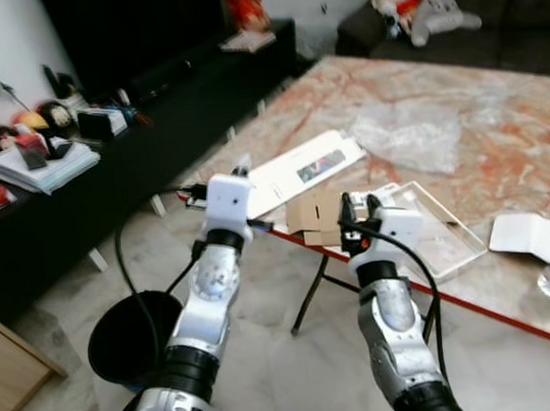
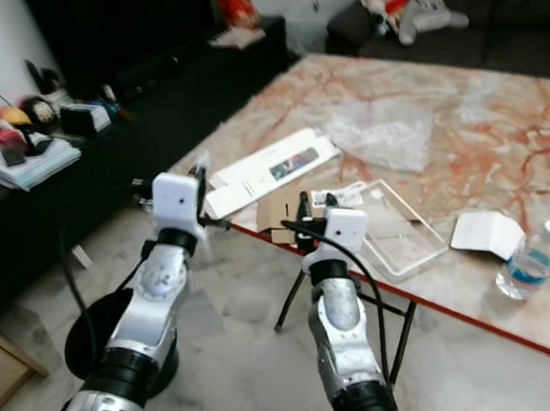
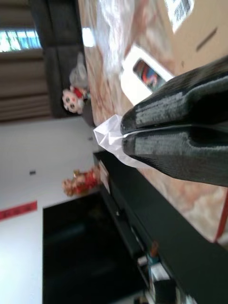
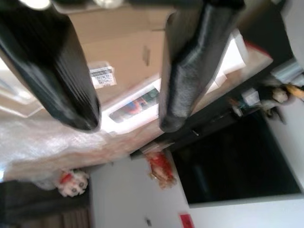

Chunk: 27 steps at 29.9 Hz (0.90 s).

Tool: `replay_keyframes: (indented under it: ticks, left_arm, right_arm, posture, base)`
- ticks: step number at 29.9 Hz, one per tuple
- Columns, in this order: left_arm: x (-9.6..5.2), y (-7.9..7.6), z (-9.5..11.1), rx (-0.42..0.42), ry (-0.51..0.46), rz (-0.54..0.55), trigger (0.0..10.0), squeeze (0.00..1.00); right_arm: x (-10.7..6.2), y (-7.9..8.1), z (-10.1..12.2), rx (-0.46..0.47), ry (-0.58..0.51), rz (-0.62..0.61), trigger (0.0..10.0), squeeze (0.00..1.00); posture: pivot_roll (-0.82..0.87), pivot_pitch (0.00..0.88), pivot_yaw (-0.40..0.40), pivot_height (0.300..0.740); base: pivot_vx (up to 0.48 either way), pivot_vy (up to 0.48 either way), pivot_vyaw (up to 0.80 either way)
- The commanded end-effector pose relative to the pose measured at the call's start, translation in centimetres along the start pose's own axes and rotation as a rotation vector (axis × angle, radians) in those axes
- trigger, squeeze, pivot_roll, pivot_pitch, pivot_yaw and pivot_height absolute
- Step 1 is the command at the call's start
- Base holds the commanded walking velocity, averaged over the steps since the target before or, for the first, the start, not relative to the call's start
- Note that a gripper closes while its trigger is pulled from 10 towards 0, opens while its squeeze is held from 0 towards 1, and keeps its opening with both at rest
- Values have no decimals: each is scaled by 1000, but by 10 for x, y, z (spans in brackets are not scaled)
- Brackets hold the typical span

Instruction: Picking trash to rubbish bin

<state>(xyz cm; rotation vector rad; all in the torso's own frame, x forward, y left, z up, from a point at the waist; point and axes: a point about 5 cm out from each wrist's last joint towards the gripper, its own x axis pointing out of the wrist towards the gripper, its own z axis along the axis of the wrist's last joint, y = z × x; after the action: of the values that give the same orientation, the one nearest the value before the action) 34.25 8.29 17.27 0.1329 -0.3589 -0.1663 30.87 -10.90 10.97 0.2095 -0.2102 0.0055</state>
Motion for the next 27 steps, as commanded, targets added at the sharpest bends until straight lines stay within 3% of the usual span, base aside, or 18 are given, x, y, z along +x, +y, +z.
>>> replay_keyframes:
  ticks: [1, 27]
  left_arm:
    - [-3, 3, -2, 4, 14, 9, 10000, 0]
    - [-3, 14, -7, 11, 46, 60, 10000, 0]
  right_arm:
    - [1, 8, 1, 6, 2, 20, 10000, 0]
    - [-1, 9, -1, 1, 16, 42, 10000, 0]
  posture:
    - [106, 15, 56, 740]
    - [109, 51, 43, 740]
  base:
    - [0, 0, 475]
    - [0, 0, 563]
